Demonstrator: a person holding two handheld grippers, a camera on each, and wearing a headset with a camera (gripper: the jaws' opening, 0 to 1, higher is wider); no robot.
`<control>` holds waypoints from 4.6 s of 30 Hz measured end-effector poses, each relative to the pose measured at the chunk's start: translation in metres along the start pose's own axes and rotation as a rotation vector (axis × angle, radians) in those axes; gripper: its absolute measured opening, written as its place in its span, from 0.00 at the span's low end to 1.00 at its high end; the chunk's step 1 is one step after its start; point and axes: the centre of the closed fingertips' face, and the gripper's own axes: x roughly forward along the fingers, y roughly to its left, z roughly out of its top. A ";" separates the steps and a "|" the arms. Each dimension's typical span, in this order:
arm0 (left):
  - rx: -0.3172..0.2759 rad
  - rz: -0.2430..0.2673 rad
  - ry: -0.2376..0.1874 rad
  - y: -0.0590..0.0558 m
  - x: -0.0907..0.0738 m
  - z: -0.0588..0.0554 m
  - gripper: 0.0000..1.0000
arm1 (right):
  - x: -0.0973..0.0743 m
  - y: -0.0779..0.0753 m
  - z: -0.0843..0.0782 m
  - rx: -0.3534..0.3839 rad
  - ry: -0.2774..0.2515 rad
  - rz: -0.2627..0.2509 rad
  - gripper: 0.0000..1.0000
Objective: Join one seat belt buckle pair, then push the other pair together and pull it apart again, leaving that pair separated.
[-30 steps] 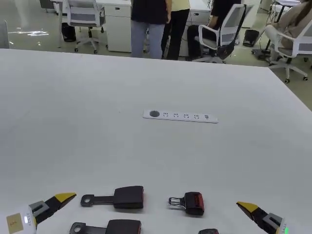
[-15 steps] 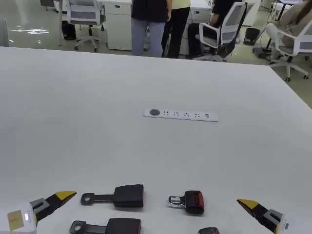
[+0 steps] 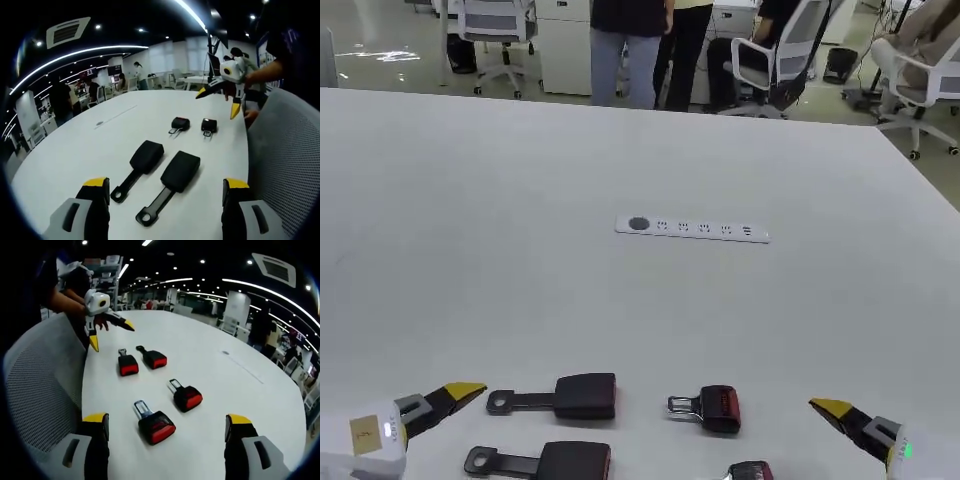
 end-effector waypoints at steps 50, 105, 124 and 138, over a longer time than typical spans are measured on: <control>0.257 -0.375 0.311 -0.025 0.058 -0.020 0.50 | 0.027 0.013 -0.037 -0.346 0.226 0.359 0.42; 0.284 -0.450 0.368 -0.025 0.066 -0.031 0.33 | 0.038 0.021 -0.036 -0.291 0.281 0.348 0.30; 0.275 -0.445 0.371 -0.025 0.065 -0.033 0.33 | 0.055 0.031 -0.023 -0.278 0.260 0.336 0.30; 0.276 -0.444 0.375 -0.026 0.065 -0.032 0.33 | 0.065 0.040 -0.011 -0.280 0.245 0.346 0.30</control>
